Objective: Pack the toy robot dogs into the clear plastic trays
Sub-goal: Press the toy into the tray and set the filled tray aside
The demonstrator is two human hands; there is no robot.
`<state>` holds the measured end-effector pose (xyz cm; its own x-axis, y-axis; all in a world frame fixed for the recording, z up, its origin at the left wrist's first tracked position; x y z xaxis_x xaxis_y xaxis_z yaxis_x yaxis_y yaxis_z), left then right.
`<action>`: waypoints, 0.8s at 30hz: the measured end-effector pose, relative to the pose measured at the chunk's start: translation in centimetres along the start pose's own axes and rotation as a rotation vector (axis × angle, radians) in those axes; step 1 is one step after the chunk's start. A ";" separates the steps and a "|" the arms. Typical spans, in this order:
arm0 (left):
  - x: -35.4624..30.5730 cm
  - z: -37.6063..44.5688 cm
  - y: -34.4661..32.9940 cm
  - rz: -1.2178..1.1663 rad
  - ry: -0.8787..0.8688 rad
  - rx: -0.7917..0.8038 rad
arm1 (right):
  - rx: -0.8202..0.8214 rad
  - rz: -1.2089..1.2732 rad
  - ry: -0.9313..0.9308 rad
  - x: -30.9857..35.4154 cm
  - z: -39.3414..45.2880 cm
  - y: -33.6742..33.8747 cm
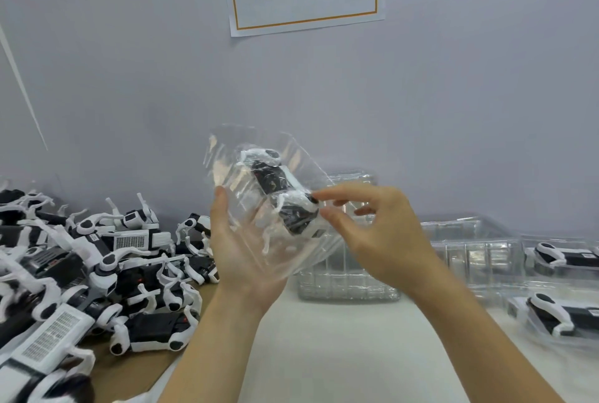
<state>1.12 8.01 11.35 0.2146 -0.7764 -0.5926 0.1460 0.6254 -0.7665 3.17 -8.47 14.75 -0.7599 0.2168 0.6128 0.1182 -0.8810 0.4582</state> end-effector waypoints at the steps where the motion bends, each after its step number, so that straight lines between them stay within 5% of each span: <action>1: 0.0 0.0 0.0 0.037 0.016 0.038 | 0.033 -0.001 -0.004 0.1 0.0 -0.2; 24: -0.5 0.1 1.2 0.107 0.018 0.258 | 0.228 0.013 0.025 1.4 -0.2 1.2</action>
<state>1.25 9.19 10.71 0.2250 -0.7043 -0.6733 0.3653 0.7016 -0.6118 2.16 -9.28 16.01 -0.7724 0.1930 0.6051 0.2678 -0.7649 0.5858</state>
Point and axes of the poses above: each hand's wrist, its own z-axis towards the middle knuckle, its own y-axis out of the back of the hand, x = y × z, the point moved 2 cm from there along z, towards the middle knuckle, and after that the axes turned 11 degrees about x, right-handed, at the moved point
